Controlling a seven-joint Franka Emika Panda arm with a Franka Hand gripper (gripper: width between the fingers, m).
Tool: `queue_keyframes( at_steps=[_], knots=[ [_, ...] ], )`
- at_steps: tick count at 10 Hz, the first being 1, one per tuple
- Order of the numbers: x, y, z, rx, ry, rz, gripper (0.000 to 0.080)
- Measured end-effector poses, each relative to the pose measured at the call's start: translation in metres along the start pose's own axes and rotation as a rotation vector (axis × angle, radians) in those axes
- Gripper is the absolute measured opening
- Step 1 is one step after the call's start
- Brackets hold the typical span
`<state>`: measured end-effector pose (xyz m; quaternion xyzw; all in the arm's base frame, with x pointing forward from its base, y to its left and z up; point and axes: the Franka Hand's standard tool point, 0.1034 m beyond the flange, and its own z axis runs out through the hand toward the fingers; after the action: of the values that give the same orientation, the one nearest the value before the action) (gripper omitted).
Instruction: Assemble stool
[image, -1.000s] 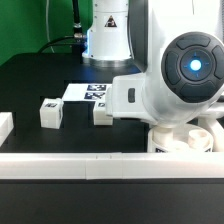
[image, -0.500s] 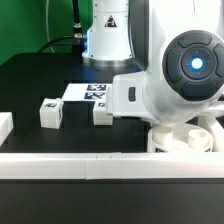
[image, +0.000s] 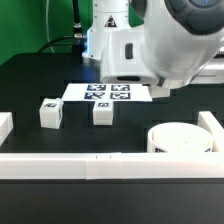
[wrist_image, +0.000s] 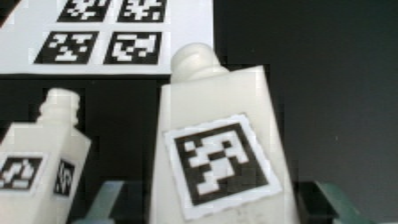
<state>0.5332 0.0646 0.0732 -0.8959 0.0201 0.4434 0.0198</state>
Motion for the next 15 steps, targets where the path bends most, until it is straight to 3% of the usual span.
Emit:
queue_keyframes(
  at_steps=[2, 3, 5, 6, 8, 11, 12, 14, 15],
  knots=[
    [0.003, -0.001, -0.001, 0.001, 0.017, -0.001, 0.0325],
    [0.016, -0.004, -0.012, 0.011, 0.142, -0.004, 0.0327],
    [0.000, -0.003, -0.030, 0.022, 0.240, -0.020, 0.0327],
    [0.002, -0.005, -0.048, 0.029, 0.326, -0.021, 0.0327],
    [0.000, -0.012, -0.069, 0.026, 0.484, -0.027, 0.0327],
    [0.007, -0.013, -0.074, 0.041, 0.720, -0.028, 0.0327],
    [0.006, -0.016, -0.074, 0.057, 0.781, -0.011, 0.0327],
    [0.009, -0.039, -0.089, 0.165, 0.967, 0.042, 0.0327],
    [0.008, -0.052, -0.090, 0.164, 1.071, 0.044, 0.0327]
  ],
)
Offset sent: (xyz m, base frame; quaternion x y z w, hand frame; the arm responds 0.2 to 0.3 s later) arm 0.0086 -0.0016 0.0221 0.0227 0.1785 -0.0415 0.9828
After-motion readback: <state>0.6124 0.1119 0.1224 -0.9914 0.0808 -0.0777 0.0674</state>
